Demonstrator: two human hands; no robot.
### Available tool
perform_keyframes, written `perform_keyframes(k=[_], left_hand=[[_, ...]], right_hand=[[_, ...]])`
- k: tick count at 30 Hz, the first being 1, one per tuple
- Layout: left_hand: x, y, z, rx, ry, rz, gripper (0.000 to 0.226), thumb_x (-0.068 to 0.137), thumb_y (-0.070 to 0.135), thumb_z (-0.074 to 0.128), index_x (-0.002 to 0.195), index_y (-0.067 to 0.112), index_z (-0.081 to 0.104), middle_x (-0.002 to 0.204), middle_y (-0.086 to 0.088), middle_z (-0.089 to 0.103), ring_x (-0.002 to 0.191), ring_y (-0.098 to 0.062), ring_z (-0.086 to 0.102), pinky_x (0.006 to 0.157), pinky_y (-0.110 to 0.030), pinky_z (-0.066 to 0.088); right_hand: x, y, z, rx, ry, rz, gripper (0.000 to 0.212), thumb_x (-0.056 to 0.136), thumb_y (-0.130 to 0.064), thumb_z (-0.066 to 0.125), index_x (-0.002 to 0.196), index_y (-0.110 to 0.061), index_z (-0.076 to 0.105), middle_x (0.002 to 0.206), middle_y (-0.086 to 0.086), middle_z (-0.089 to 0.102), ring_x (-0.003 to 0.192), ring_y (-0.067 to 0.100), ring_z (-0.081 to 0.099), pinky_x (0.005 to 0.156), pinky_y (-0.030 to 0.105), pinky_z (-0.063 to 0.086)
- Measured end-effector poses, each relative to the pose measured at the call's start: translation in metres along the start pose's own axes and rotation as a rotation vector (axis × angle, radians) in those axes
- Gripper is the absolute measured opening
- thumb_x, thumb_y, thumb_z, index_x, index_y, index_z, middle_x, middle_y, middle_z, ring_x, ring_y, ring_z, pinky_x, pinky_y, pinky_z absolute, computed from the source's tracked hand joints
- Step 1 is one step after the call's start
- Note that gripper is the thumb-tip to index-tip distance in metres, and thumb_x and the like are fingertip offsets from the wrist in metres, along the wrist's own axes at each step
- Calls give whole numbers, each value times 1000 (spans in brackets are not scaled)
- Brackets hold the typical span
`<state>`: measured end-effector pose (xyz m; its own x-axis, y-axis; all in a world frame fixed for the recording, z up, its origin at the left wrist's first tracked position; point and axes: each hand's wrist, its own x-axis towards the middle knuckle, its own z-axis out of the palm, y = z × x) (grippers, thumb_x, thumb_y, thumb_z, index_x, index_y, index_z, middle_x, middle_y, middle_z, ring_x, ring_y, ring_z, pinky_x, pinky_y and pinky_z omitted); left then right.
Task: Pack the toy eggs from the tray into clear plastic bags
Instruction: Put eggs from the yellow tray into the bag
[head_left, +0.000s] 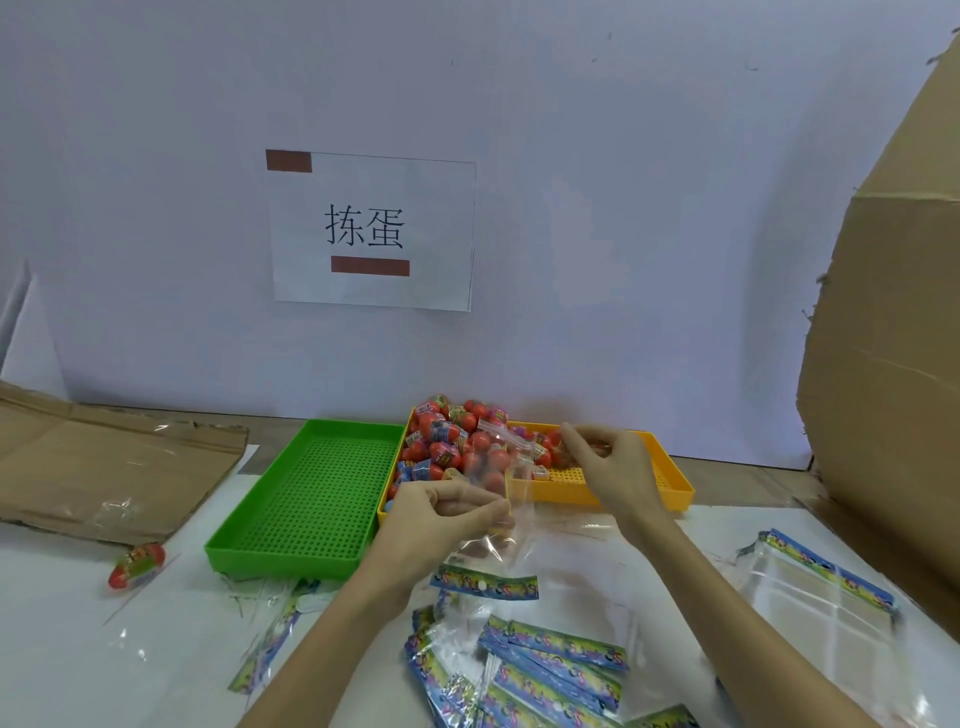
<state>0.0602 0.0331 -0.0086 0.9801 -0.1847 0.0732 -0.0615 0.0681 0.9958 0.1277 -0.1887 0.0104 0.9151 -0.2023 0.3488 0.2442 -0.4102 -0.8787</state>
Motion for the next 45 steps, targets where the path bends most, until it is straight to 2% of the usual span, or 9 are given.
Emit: perform_keyframes(k=[4, 9, 13, 19, 25, 32, 38, 42, 45], left_hand=[[0, -3, 3, 20, 0, 2, 23, 82, 22, 89, 98, 7, 82, 93, -15, 81, 86, -32, 80, 69, -26, 61], [0, -6, 10, 145, 3, 33, 18, 87, 20, 86, 98, 8, 80, 89, -9, 82, 81, -27, 80, 72, -30, 64], [-2, -8, 16, 187, 6, 60, 18, 87, 20, 86, 101, 10, 79, 88, -6, 82, 79, -25, 80, 69, -27, 63], [-1, -11, 24, 229, 18, 130, 31, 83, 20, 89, 112, 23, 77, 84, -5, 81, 78, -23, 80, 68, -31, 62], [-1, -11, 25, 238, 63, 168, 48, 83, 27, 89, 127, 20, 71, 89, -6, 81, 78, -23, 80, 67, -28, 59], [-1, -12, 27, 303, 102, 269, 39, 84, 39, 84, 120, 25, 77, 94, 6, 80, 79, -14, 77, 70, -25, 59], [-1, -14, 29, 259, 32, 331, 32, 90, 29, 82, 121, 30, 74, 101, 4, 80, 86, -20, 79, 77, -35, 65], [-2, -14, 31, 222, 37, 292, 28, 91, 30, 79, 119, 30, 72, 94, 3, 79, 82, -15, 78, 73, -29, 63], [-1, -15, 28, 261, 40, 292, 27, 94, 10, 77, 115, 27, 73, 97, 6, 79, 88, -13, 76, 77, -30, 62]], right_hand=[[-34, -8, -6, 411, -35, 25, 26, 91, -40, 72, 104, -19, 76, 94, -2, 79, 91, 14, 77, 77, 21, 61], [-54, -20, -13, 571, -55, 18, 30, 88, -36, 74, 107, -13, 75, 101, 3, 79, 99, 19, 76, 81, 24, 62], [-59, -26, -19, 391, 37, -128, 17, 91, -40, 70, 103, -29, 77, 94, -11, 78, 92, 8, 74, 79, 18, 59], [-66, -28, -13, 227, -104, -262, 17, 94, -24, 73, 111, -25, 75, 102, -13, 77, 97, 10, 74, 79, 26, 62], [-71, -30, -14, 52, -161, -351, 22, 93, -34, 70, 115, -31, 70, 101, -22, 73, 96, 2, 71, 73, 21, 59], [-71, -27, -12, -90, -191, -443, 19, 95, -27, 70, 114, -26, 69, 102, -22, 71, 95, -1, 69, 71, 18, 57], [-71, -24, -11, -81, -206, -447, 15, 97, -19, 70, 110, -25, 76, 107, -17, 69, 95, 5, 68, 70, 14, 55], [-74, -23, -9, -150, -321, -457, 20, 104, -31, 58, 109, -28, 77, 98, -21, 71, 95, 5, 64, 71, 18, 50], [-82, -21, -1, -203, -399, -443, 22, 102, -50, 51, 107, -40, 70, 100, -27, 66, 105, 5, 54, 79, 12, 41]])
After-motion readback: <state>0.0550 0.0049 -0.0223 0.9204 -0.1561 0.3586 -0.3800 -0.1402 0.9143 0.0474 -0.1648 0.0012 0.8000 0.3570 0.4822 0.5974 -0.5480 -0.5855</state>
